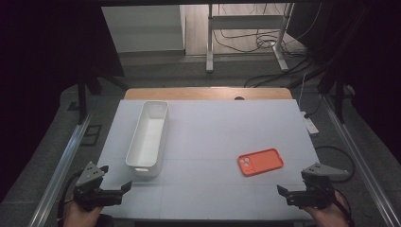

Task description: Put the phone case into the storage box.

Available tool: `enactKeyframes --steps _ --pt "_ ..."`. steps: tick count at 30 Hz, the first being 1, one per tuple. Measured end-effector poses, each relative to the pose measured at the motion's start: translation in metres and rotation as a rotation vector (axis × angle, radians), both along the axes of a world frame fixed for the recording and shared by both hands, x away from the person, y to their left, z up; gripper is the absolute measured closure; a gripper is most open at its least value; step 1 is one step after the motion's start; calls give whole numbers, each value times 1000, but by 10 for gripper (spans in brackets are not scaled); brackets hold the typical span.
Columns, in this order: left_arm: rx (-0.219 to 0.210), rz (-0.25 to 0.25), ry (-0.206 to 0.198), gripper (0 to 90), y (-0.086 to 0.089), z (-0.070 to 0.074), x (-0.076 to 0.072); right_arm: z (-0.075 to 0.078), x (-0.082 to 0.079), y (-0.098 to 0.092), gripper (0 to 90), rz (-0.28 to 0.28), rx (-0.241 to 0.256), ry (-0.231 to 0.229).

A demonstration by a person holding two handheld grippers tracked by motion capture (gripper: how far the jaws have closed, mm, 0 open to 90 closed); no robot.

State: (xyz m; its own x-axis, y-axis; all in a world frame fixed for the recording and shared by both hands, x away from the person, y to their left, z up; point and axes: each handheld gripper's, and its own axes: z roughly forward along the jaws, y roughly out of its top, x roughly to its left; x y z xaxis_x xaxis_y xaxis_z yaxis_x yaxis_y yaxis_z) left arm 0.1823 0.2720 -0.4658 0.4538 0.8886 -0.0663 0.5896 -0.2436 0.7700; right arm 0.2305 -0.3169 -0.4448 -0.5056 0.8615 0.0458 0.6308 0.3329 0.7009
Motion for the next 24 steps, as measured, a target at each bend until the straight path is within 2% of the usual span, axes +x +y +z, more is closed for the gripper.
enactKeyframes --steps 4,14,24 --pt "-6 -4 -1 8 1 0 0 0 1 0 0 -3 0 5" --pt "-12 -7 -2 7 2 0 -1 -1 6 -2 0 -17 39 32" --pt "-12 -8 2 7 1 0 -1 -1 12 -2 0 -23 27 25"
